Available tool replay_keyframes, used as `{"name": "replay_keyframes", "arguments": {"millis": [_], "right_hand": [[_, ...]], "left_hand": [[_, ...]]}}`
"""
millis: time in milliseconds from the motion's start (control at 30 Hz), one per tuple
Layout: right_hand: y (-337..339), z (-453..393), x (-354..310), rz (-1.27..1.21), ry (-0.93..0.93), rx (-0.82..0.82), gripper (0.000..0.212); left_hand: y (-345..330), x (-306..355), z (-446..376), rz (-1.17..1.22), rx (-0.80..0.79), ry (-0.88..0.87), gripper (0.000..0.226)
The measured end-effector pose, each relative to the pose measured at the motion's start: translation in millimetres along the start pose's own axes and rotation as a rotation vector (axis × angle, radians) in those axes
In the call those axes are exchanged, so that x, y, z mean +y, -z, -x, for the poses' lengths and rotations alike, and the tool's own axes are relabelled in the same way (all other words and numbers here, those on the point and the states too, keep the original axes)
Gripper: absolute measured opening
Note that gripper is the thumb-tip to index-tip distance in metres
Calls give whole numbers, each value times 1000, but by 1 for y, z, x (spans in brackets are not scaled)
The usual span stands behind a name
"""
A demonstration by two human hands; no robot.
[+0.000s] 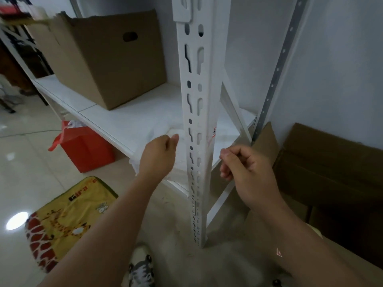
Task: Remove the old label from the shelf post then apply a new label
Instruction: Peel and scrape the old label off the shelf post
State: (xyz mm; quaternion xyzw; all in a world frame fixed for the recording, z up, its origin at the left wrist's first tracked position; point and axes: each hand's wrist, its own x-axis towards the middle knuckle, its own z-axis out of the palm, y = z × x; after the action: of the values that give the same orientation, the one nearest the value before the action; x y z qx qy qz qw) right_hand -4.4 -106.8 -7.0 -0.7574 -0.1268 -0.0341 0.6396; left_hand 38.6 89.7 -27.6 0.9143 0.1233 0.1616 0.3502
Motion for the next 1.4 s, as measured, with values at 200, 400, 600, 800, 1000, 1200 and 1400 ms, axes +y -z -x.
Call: {"name": "replay_keyframes", "arguments": {"millis": [200, 400, 600, 800, 1000, 1200, 1400], "right_hand": [[-9, -7, 7, 94, 104, 154, 11], [-19, -2, 15, 365, 426, 298, 26], [-27, 0, 20, 500, 625, 264, 37], [-21, -1, 20, 574, 678, 234, 35], [-18, -6, 15, 613, 727, 256, 30], [-20, -11, 7, 574, 762, 347, 18], [-28, -14, 8, 556, 776, 439, 18]], "left_hand": [[-15, -6, -23, -339, -97, -8, 16], [-37, -23, -17, -296, -27, 2, 30], [-40, -6, -28, 430, -21, 86, 17], [-5, 44, -2, 771, -4, 164, 49], [4, 72, 34, 879, -79, 148, 51], [8, 79, 46, 851, -128, 100, 48], [4, 77, 43, 867, -87, 109, 50]]}}
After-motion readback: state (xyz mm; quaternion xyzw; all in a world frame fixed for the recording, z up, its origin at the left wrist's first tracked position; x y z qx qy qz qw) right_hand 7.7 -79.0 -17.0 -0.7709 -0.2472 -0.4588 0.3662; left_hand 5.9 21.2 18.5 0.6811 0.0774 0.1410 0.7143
